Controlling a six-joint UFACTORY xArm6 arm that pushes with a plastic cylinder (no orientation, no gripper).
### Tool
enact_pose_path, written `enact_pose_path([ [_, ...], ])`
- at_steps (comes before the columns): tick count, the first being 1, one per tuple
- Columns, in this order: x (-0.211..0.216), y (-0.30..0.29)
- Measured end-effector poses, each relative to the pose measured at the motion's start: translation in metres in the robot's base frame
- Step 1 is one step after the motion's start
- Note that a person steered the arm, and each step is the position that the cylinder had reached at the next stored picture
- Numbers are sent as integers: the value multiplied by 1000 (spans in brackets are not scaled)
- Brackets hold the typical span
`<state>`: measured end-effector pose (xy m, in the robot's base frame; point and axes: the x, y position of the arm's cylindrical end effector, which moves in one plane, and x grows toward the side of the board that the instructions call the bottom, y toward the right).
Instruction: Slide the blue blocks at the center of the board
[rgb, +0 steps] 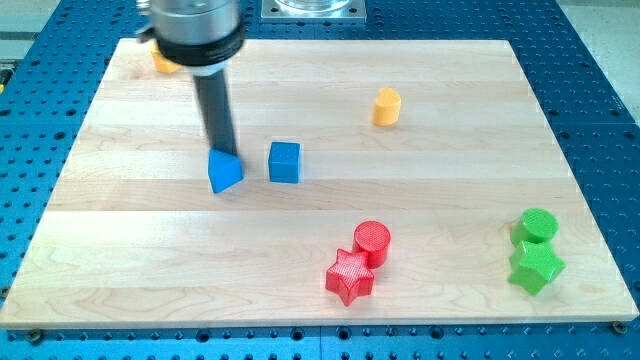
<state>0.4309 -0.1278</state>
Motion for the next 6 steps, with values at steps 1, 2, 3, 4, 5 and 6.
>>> enact_pose_path([
  [1,24,-11],
  [2,47,-49],
  [3,76,-40],
  [4,46,23],
  [5,35,57],
  [6,57,66],
])
